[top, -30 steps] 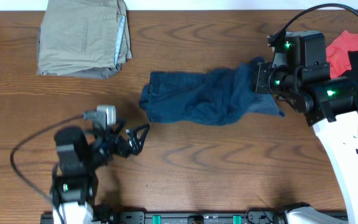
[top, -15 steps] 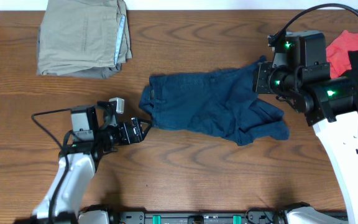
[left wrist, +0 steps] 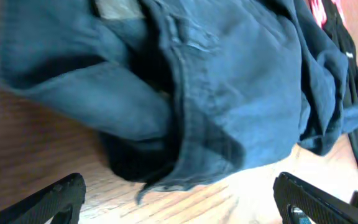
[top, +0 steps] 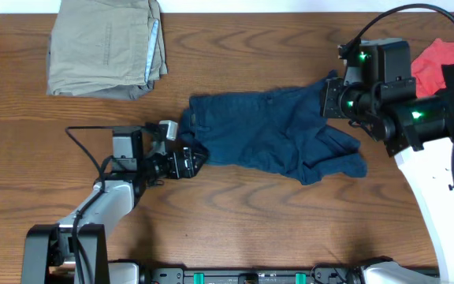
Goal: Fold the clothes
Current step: 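Grasp the trousers' left waistband edge with the left gripper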
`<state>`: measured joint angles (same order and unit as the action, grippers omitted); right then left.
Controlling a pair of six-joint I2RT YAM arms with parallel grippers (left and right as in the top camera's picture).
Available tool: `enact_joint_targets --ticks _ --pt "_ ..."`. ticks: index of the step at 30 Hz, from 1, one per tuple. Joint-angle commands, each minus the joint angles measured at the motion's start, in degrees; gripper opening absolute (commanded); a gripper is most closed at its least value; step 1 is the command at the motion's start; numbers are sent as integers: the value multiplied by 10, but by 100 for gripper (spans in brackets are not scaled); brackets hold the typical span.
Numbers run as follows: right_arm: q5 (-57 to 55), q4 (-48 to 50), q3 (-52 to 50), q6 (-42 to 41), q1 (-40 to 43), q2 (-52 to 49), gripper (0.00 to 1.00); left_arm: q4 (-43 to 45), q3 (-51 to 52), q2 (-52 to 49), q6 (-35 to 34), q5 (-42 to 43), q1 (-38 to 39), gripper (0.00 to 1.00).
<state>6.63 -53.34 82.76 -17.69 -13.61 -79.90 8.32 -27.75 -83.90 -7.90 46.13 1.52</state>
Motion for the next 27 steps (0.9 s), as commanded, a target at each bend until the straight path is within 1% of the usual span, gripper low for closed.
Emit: enact_joint_targets --ticks 1,6,12,17,20,25,27 --pt "-2 -2 7 -7 4 -13 11 4 -4 -7 -3 -27 15 98" --pt "-2 -3 7 -7 4 -24 11 10 -4 -17 -3 -64 23 98" --pt "-1 -3 7 -7 4 -28 11 50 -4 -18 -3 -63 23 98" --pt "-2 -2 7 -7 4 -28 11 49 -4 -18 -3 -60 35 99" --pt "-2 -2 7 -7 4 -29 11 49 -4 -18 -3 -60 56 91" --pt "-2 -2 7 -7 4 -29 11 62 -4 -18 -3 -66 93 91" --pt "-2 -2 7 -7 4 -29 11 61 -4 -18 -3 -87 99 87"
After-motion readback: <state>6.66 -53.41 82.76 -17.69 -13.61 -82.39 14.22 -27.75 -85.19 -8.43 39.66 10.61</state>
